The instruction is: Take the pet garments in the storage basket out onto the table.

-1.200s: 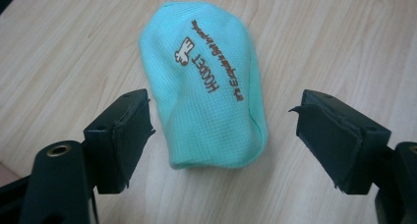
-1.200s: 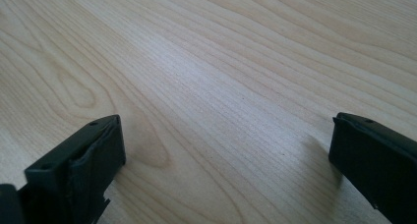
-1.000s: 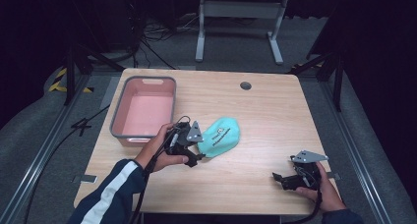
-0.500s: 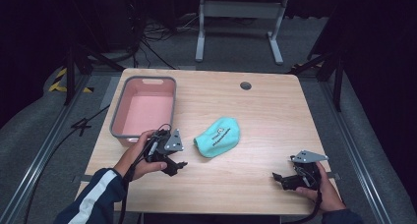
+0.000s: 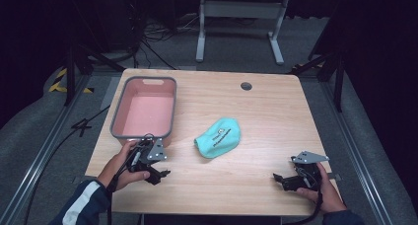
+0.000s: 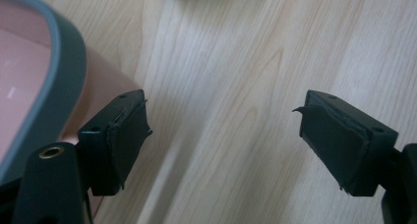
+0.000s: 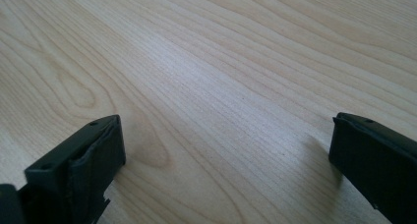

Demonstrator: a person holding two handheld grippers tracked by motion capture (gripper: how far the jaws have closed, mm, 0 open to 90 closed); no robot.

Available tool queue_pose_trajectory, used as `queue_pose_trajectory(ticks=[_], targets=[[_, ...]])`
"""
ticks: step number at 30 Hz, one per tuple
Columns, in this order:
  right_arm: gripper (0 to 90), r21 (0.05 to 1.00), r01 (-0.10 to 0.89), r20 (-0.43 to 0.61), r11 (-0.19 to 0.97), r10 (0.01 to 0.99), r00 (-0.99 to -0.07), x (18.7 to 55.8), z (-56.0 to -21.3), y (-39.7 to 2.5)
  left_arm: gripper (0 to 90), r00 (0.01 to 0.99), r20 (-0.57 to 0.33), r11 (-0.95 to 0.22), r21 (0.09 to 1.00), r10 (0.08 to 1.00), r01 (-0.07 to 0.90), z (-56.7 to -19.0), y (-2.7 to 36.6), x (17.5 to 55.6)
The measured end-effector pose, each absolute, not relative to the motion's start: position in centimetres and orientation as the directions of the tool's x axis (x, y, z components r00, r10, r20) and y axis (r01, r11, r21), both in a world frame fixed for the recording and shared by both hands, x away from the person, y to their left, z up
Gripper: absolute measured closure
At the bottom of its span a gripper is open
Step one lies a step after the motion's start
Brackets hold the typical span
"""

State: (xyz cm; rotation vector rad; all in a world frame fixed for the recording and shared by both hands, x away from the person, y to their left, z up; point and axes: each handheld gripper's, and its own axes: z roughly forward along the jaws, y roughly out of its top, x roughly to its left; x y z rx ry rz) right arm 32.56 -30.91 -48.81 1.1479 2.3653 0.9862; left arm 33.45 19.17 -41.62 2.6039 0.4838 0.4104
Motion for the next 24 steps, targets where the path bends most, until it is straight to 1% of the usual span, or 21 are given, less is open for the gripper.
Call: queue_pose_trajectory(ticks=[2, 7, 9, 11, 13, 18, 20, 24], targets=[[0.6, 0.709, 0.555, 0.005, 0.434, 0.785, -0.62, 32.6, -48.8, -30.9, 16.5, 0.881, 0.243, -0.848, 0.46, 0.406, 0.264, -42.3, 19.7, 33.3], [0.6, 0.709, 0.555, 0.004, 0.434, 0.785, -0.62, 32.6, -48.8, -30.9, 16.6, 0.873, 0.236, -0.844, 0.45, 0.427, 0.292, -43.7, 21.2, 32.8], [0.6, 0.709, 0.555, 0.005, 0.434, 0.785, -0.62, 32.6, -48.8, -30.9, 16.6, 0.876, 0.199, -0.829, 0.467, 0.438, 0.308, -44.3, 22.0, 32.8], [0.6, 0.709, 0.555, 0.004, 0.435, 0.784, -0.62, 32.6, -48.8, -30.9, 16.6, 0.873, 0.188, -0.819, 0.475, 0.451, 0.321, -44.7, 22.7, 32.7], [0.6, 0.709, 0.555, 0.003, 0.435, 0.785, -0.62, 32.6, -48.8, -30.9, 16.9, 0.867, 0.155, -0.793, 0.503, 0.474, 0.344, -45.1, 23.6, 32.8], [0.6, 0.709, 0.555, 0.003, 0.436, 0.784, -0.62, 32.6, -48.8, -30.9, 17.0, 0.847, 0.129, -0.764, 0.518, 0.515, 0.386, -46.1, 25.5, 32.8], [0.6, 0.709, 0.555, 0.003, 0.436, 0.785, -0.62, 32.6, -48.8, -30.9, 16.2, 0.835, 0.085, -0.724, 0.55, 0.544, 0.416, -46.5, 26.3, 32.8], [0.6, 0.709, 0.555, 0.004, 0.435, 0.785, -0.62, 32.6, -48.8, -30.9, 15.0, 0.811, 0.04, -0.658, 0.609, 0.583, 0.443, -47.2, 27.9, 32.6]])
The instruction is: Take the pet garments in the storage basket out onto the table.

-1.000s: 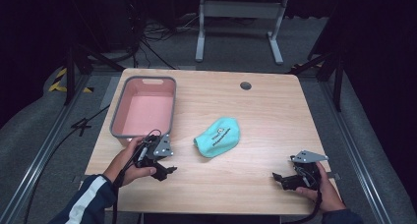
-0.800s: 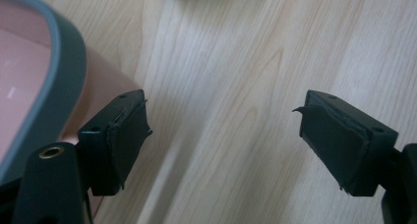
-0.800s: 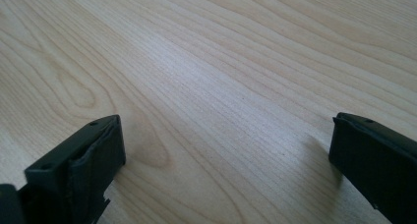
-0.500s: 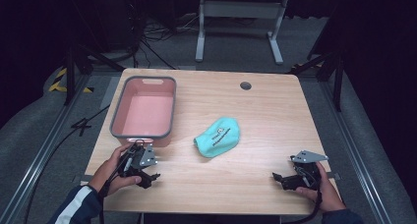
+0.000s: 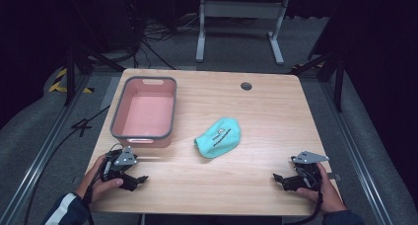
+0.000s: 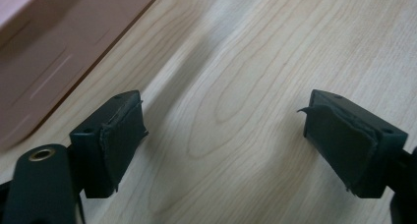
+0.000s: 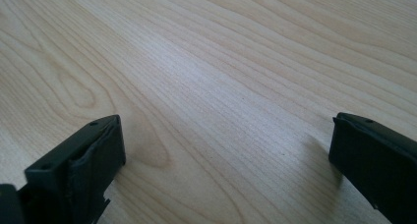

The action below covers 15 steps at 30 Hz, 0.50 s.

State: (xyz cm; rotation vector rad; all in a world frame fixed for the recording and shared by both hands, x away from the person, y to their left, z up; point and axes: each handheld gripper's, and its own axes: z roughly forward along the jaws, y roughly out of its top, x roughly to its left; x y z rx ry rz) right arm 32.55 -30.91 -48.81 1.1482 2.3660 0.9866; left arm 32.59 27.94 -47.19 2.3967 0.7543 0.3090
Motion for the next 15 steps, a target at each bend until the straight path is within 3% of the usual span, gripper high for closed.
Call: queue_pose_trajectory(ticks=[2, 4, 15], targets=[[0.6, 0.709, 0.555, 0.004, 0.435, 0.784, -0.62, 32.6, -48.8, -30.9, 13.6, 0.789, -0.018, -0.587, 0.659, 0.614, 0.471, -47.9, 29.1, 32.6], [0.6, 0.709, 0.555, 0.004, 0.435, 0.785, -0.62, 32.5, -48.8, -31.0, 12.9, 0.788, -0.011, -0.57, 0.684, 0.616, 0.455, -48.2, 29.8, 32.4], [0.6, 0.71, 0.556, 0.004, 0.433, 0.786, -0.618, 32.5, -48.8, -31.0, 12.7, 0.784, -0.02, -0.561, 0.686, 0.621, 0.462, -48.3, 29.9, 32.4]])
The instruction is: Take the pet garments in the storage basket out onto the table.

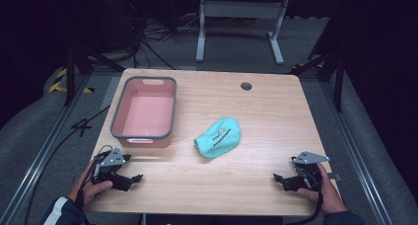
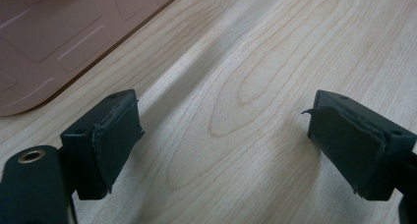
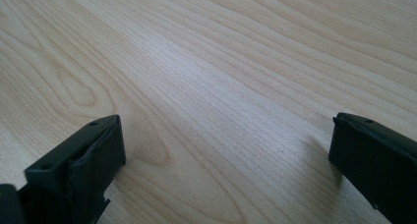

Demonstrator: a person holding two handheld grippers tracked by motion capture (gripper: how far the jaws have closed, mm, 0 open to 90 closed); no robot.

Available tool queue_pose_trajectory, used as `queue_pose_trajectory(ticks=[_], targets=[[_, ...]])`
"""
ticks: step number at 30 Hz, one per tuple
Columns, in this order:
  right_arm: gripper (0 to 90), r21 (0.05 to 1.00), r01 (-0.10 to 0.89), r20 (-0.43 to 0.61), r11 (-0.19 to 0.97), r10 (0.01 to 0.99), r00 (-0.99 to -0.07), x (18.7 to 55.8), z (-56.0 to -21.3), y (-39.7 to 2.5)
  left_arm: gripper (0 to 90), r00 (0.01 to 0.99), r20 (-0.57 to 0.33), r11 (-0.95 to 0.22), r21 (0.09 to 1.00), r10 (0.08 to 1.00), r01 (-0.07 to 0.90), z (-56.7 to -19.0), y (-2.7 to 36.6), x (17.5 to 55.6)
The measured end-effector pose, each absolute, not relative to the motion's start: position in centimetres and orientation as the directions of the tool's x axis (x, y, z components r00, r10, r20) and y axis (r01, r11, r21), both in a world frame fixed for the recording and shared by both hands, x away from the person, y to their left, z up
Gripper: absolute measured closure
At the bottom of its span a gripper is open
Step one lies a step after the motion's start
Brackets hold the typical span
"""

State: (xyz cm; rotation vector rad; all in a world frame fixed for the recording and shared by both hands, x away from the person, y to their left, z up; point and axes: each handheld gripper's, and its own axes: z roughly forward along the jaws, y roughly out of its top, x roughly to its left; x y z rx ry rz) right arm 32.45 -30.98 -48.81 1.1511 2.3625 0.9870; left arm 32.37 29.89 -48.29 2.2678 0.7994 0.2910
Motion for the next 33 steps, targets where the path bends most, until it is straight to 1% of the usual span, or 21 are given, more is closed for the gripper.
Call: queue_pose_trajectory(ticks=[25, 33], targets=[[0.6, 0.709, 0.56, 0.004, 0.429, 0.791, -0.612, 32.39, -48.81, -30.95, 11.1, 0.782, -0.019, -0.561, 0.685, 0.623, 0.464, -48.31, 29.83, 32.47], [0.5, 0.709, 0.56, 0.004, 0.43, 0.791, -0.612, 32.4, -48.81, -30.96, 6.7, 0.772, -0.019, -0.56, 0.677, 0.635, 0.478, -48.34, 29.68, 32.67]])
